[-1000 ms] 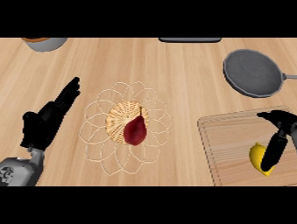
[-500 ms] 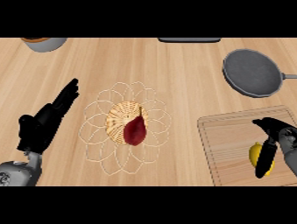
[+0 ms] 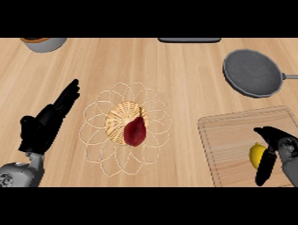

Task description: Pick the lemon from the cutting board and place it in the pan

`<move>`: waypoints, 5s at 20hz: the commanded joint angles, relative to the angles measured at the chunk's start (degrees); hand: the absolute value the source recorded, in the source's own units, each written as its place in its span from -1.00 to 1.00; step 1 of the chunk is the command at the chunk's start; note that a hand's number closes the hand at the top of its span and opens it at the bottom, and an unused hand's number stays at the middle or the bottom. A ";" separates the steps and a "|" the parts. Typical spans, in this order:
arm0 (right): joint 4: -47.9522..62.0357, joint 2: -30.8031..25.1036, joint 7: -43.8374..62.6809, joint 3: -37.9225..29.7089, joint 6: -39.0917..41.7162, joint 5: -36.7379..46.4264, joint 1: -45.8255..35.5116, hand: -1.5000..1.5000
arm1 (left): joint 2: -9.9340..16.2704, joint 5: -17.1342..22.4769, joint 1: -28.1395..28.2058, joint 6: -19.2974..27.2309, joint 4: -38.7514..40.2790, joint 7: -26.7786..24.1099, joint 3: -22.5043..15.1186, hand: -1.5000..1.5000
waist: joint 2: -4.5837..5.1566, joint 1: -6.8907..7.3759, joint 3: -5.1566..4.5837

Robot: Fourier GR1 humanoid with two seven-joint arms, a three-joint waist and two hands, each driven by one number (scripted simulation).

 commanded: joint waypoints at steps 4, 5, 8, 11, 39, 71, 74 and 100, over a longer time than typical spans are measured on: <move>4.07 0.10 -8.60 0.67 4.89 4.39 2.31 1.00 | -2.40 -2.67 0.22 -0.36 1.81 -1.54 0.11 0.00 | 0.17 0.00 0.07; 7.36 3.28 -6.88 1.87 4.89 4.77 0.41 1.00 | -0.29 0.40 -2.30 -3.17 2.38 0.51 2.54 0.00 | 0.28 0.29 0.08; 3.70 4.77 -3.90 0.24 5.30 4.74 0.59 1.00 | -0.87 -0.89 -2.94 -2.67 1.36 1.10 2.99 0.00 | 0.11 0.04 0.06; 2.79 2.56 -6.94 -0.90 5.47 5.21 3.09 1.00 | -0.59 0.15 -1.89 -4.05 1.72 -0.06 4.08 0.00 | 0.10 -0.18 0.05; -45.51 8.34 -25.05 0.05 -34.30 37.15 11.36 1.00 | -4.58 -3.78 -1.90 -2.85 -1.60 3.86 3.99 0.00 | -0.01 -0.53 0.10; 52.82 9.53 -85.64 -37.14 -55.69 19.64 -29.73 1.00 | -6.13 -5.24 -3.38 -8.63 2.93 0.10 6.14 0.00 | 1.03 2.22 0.22; 57.36 10.18 -85.44 -37.20 -58.86 21.30 -32.80 1.00 | -5.92 -5.19 -6.14 -8.13 2.10 1.90 7.01 0.00 | 1.46 3.18 0.29; 67.27 2.13 -89.06 -55.84 -28.01 3.11 -37.13 -1.00 | -8.03 -6.65 -5.63 -7.67 0.84 1.70 4.96 0.00 | 2.67 4.44 0.68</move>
